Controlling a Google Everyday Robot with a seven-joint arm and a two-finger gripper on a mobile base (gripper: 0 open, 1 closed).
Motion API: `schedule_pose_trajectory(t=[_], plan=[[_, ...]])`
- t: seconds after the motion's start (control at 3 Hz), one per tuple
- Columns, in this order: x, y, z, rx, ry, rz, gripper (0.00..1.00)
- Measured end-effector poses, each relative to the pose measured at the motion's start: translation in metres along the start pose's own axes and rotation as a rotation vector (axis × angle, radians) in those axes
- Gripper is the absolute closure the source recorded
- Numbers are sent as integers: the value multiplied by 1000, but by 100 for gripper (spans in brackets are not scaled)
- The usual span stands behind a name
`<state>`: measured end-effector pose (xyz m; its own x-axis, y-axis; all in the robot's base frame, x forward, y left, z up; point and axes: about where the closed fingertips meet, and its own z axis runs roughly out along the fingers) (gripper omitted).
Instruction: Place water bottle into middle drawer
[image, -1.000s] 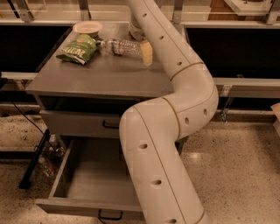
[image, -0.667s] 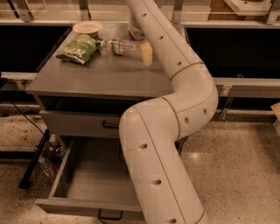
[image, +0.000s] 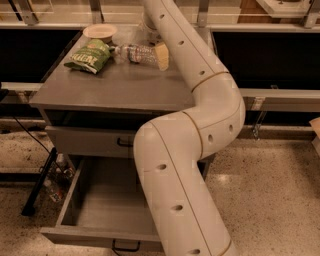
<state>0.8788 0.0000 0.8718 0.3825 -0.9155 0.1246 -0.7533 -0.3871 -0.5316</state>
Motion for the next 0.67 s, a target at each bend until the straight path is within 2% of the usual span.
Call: schedule_pose_trajectory(t=[0.33, 0.67], plan=[[-2, 1, 4, -3, -8, 2, 0], [-7, 3, 9, 1, -48, 11, 0]])
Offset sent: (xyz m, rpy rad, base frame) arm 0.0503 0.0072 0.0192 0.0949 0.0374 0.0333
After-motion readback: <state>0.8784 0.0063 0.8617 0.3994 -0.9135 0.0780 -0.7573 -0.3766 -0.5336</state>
